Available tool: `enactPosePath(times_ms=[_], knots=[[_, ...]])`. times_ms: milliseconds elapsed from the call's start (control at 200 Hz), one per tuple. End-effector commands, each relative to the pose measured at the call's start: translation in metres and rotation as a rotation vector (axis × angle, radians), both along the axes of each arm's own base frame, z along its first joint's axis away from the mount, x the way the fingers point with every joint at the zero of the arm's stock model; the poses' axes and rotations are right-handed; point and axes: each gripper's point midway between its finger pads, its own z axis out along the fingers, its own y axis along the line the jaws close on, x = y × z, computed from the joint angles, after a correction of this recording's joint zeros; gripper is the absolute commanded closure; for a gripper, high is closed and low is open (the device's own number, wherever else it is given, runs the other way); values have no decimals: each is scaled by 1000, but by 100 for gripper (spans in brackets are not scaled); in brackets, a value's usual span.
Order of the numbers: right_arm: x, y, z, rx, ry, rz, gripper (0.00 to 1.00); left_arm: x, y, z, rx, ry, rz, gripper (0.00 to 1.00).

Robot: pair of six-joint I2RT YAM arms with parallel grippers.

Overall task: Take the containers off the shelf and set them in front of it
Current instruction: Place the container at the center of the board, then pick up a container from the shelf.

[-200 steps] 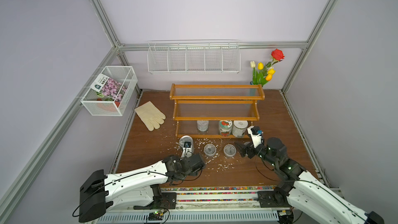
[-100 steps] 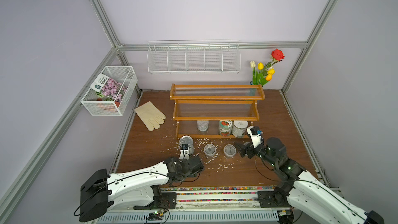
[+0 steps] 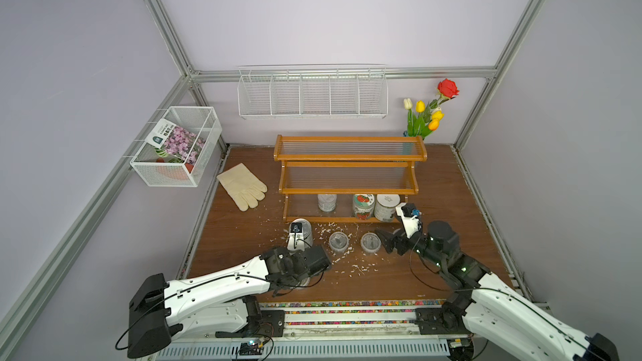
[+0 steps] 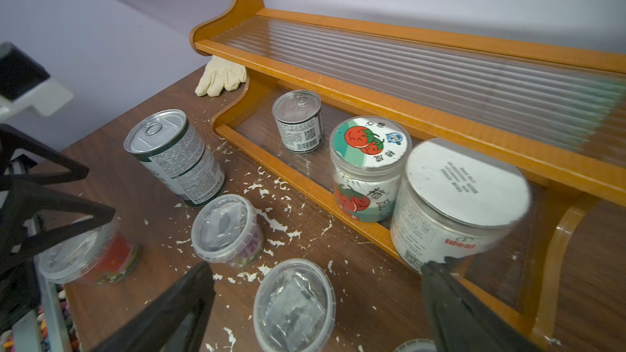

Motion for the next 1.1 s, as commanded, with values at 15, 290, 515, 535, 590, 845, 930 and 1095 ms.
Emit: enactPosePath(times_ms=[15, 290, 515, 535, 590, 845, 930, 1095], knots=[[-2, 25, 22, 76, -32, 57, 2, 14, 7, 35, -2, -86, -8, 5], [5, 98, 24, 69, -67, 130, 2, 60, 19, 83, -113, -196, -47, 6], [45, 134, -4, 36, -27, 1, 2, 91, 25, 99, -208, -244, -62, 6], [48, 136, -8, 28, -23, -15, 2, 94, 24, 100, -224, -253, -62, 6], [56, 143, -16, 15, -15, -44, 2, 101, 23, 104, -258, -273, -66, 6], [92, 158, -53, -27, 42, -190, 2, 121, 22, 111, -337, -289, -90, 7], [102, 163, -62, -25, 56, -221, 2, 123, 22, 108, -340, -284, -94, 6], [123, 173, -72, -44, 53, -258, 2, 122, 25, 104, -348, -277, -93, 7]])
